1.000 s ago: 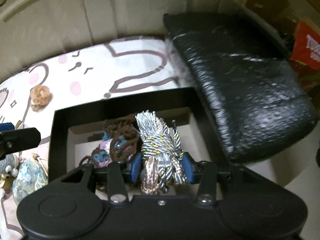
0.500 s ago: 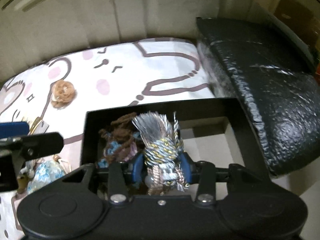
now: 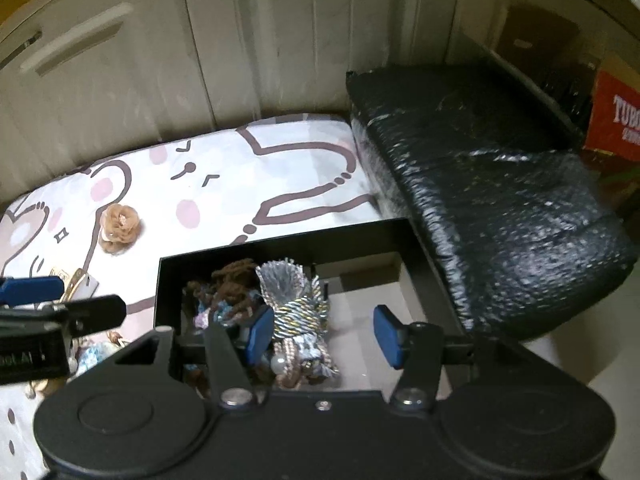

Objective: Organize objects
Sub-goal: 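Open both tools to release the items in the box and withdraw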

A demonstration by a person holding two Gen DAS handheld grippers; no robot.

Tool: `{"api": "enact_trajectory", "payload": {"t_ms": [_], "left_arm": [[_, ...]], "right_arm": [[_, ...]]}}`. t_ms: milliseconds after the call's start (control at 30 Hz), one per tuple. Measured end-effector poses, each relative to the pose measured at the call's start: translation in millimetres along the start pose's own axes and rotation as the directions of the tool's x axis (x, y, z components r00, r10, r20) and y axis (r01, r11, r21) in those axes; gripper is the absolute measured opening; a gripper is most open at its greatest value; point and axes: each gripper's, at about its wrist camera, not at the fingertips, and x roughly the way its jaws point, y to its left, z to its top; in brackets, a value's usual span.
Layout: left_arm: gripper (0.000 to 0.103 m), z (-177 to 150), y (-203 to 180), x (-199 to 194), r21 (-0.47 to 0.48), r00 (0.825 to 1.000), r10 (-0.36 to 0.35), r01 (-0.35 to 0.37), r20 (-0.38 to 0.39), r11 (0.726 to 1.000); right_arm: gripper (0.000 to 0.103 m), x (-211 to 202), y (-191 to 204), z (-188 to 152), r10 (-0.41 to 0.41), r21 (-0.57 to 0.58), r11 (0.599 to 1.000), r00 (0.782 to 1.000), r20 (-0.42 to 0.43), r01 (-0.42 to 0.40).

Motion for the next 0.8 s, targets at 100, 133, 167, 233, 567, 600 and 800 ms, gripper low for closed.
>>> {"api": "enact_trajectory", "payload": {"t_ms": [100,133,167,233,567,600,800], "left_arm": [[0.079,0,-3,-8,0.005,1.0,0.004,-0.004,0.012,1.0],[0.079,-1,-4,-11,0.008,1.0,0.005,-0.005,0.015,1.0],[0.079,-1,-6,-13,0.01,1.0,0.006,-0.007,0.017,1.0],[0.079,-2,-8,-19,0.014,1.0,0.01,-0.011,0.021,1.0],[0.08,-8,-19,-46,0.049,0.999,0.035,-0.037,0.034,0.998],[0.081,-8,-20,-49,0.047,0.999,0.037,-0.039,0.037,0.998],[0.092,-12,-22,-61,0.043,0.997,0.058,-0.06,0.048,0.997]], "right_arm": [[0.057,-13,-5,-1,0.0,0.009,1.0,1.0,0.021,0.0],[0.058,-18,-7,-2,0.0,0.012,1.0,1.0,0.029,0.0],[0.058,-24,-8,-3,0.0,0.015,1.0,0.999,0.036,-0.001],[0.059,-34,-11,-4,0.001,0.022,1.0,0.999,0.053,-0.002],[0.067,-73,-18,-13,-0.021,0.054,0.998,0.995,0.098,0.016],[0.07,-77,-18,-14,-0.022,0.052,0.999,0.994,0.103,0.017],[0.083,-96,-25,-19,-0.054,0.062,0.997,0.99,0.134,0.046]]}}
